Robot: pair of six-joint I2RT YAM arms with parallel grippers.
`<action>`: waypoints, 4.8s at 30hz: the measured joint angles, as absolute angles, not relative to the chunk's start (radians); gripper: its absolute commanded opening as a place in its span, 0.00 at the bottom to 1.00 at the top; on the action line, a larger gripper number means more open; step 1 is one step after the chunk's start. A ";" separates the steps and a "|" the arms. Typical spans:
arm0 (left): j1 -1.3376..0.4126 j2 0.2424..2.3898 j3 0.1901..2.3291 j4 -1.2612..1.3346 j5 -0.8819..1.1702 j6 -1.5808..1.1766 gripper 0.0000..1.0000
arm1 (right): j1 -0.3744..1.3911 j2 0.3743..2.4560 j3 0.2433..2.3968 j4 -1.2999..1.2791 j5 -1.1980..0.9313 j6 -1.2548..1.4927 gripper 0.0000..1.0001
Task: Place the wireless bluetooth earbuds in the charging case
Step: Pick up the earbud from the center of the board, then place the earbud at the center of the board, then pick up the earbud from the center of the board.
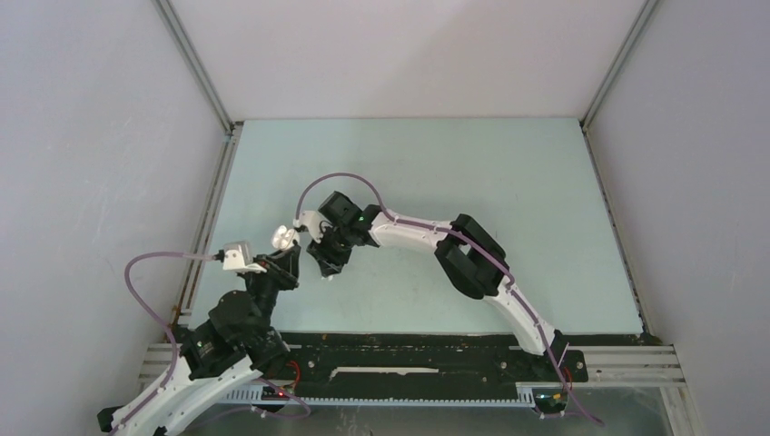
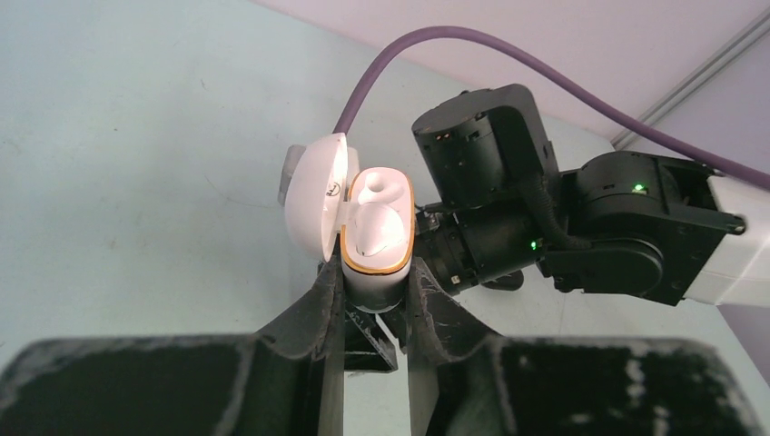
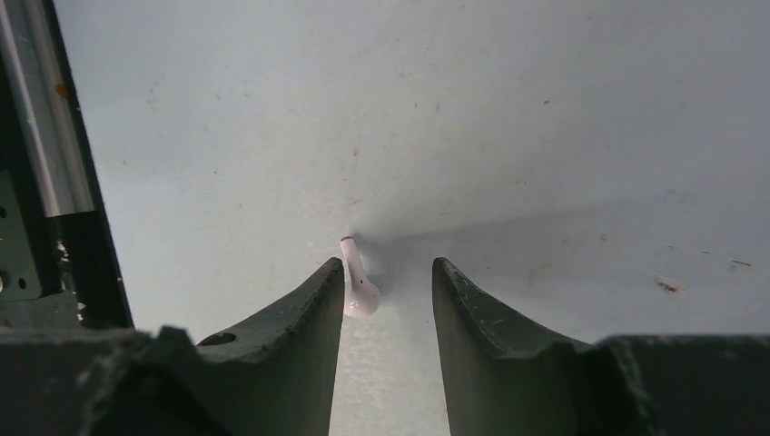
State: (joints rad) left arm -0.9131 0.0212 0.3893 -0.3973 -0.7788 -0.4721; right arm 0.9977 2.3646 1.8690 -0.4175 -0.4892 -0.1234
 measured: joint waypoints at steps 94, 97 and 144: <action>-0.997 1.211 0.232 0.860 0.031 -0.119 0.01 | 0.228 1.690 1.023 -0.686 -0.402 -0.397 0.42; -0.998 1.211 0.232 0.860 0.031 -0.114 0.01 | 0.233 1.690 1.024 -0.673 -0.390 -0.466 0.47; -0.999 1.216 0.232 0.867 0.039 -0.104 0.01 | 0.330 1.607 0.857 -0.496 -0.387 -1.122 0.34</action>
